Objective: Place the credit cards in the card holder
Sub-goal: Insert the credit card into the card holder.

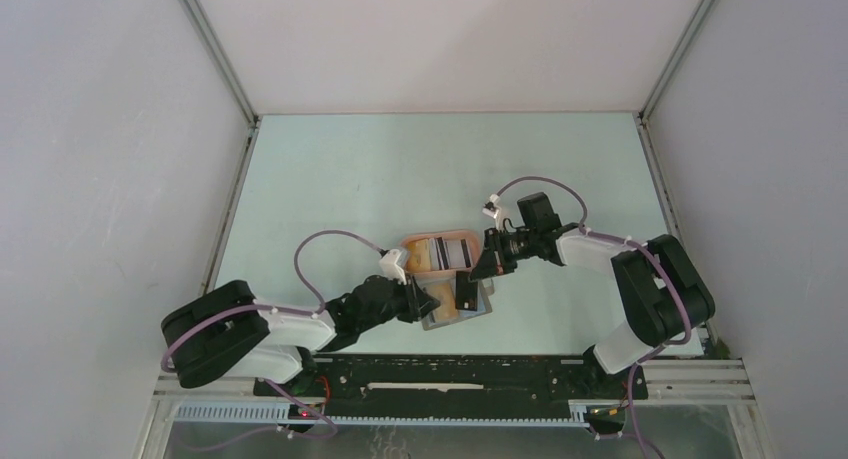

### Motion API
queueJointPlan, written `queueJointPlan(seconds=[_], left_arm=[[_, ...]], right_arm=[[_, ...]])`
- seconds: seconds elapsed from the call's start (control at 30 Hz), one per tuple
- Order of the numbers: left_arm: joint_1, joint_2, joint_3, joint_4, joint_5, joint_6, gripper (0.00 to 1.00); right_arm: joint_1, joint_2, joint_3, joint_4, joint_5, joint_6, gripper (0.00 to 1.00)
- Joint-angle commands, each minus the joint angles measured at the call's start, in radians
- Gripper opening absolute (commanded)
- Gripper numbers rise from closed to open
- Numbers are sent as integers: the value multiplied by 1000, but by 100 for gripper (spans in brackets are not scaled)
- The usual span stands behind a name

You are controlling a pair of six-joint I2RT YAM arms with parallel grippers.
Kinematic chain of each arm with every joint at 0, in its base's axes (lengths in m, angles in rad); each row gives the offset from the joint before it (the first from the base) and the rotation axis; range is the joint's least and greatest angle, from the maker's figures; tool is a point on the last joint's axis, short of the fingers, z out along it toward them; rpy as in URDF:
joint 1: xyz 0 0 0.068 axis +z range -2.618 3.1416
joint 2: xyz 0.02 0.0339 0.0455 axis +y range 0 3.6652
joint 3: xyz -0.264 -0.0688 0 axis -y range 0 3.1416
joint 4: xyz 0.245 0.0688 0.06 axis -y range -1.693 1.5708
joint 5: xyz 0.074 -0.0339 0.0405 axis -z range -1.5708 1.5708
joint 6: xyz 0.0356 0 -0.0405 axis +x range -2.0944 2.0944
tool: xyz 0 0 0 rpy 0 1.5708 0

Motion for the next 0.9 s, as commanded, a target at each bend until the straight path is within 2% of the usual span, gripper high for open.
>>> queueJointPlan(seconds=[0.0,0.17,0.47,0.87], left_arm=[[-5,-51,-21,-77,-37,3,22],[-5,-101,-24,-96,-24,8,26],[-5,-202,-33,-189,-64,-4,39],[-9,-209,-36,-239,-76,-18,40]], right_arm=[[-5,30,-4,44,-11,28,0],[-4,57,-4,51,-15,36,0],[17,75,-5,37,-7,34,0],[69,98,-7,31,62,117,0]])
